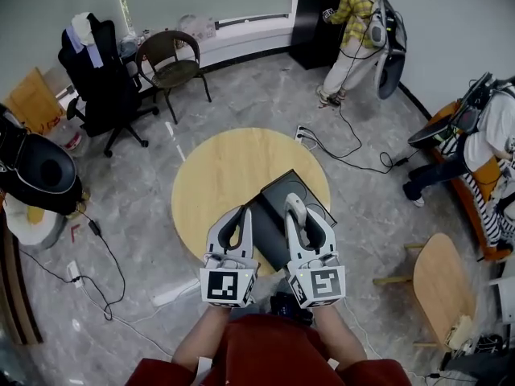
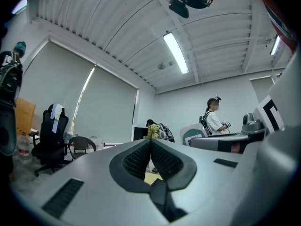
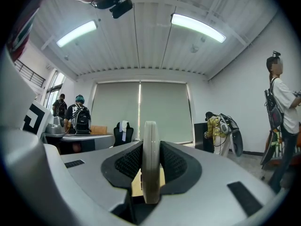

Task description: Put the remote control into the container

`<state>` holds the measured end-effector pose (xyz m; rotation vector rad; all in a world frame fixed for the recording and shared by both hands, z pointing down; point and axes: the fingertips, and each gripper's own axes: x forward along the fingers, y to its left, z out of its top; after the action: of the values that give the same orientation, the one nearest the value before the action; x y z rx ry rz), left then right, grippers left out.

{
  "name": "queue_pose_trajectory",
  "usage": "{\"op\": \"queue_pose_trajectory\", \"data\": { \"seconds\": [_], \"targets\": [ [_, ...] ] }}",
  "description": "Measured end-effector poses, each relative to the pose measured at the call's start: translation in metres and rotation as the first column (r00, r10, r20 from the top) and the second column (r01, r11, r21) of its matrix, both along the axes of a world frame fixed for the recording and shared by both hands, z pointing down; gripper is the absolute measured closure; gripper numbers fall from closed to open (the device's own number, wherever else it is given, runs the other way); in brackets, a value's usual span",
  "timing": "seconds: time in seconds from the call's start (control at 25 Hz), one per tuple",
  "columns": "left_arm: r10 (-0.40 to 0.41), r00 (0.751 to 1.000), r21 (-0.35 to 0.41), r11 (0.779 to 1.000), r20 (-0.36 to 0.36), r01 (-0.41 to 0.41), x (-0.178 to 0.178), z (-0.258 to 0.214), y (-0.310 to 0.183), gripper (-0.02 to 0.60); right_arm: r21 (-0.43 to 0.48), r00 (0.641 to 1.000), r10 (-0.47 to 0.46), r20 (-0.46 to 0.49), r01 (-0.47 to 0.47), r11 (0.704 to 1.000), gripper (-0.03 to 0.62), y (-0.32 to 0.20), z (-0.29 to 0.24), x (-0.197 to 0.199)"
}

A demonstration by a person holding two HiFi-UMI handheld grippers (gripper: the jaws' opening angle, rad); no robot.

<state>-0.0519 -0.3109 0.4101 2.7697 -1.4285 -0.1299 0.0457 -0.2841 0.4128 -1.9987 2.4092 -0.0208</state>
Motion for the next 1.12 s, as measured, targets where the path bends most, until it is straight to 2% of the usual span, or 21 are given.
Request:
{"op": "queue_pose_trajectory", "data": {
  "seconds": [0.44,0.84,1.0,1.12],
  "targets": [
    [-0.049,0.999,-0.004,0.999,0.014,0.049,0.018,0.004,-0.012,0.563,-0.021,0.998,-0.063,0.001,0.063,0.998,0.477,-0.017,0.011,0.019],
    [-0.109,0.994,0.011,0.994,0.020,0.109,-0.001,-0.001,-0.019,0.563,-0.094,0.992,-0.128,-0.004,0.127,0.987,0.477,-0.036,0.033,-0.001],
    [-0.125,0.992,0.025,0.992,-0.007,0.125,-0.005,-0.006,-0.016,0.563,-0.145,0.990,-0.142,-0.016,0.139,0.980,0.477,-0.040,0.047,-0.009],
    [-0.127,0.992,0.009,0.992,0.024,0.127,-0.006,0.002,-0.013,0.563,-0.179,0.988,-0.152,-0.025,0.145,0.973,0.477,-0.042,0.061,-0.012]
  ]
}}
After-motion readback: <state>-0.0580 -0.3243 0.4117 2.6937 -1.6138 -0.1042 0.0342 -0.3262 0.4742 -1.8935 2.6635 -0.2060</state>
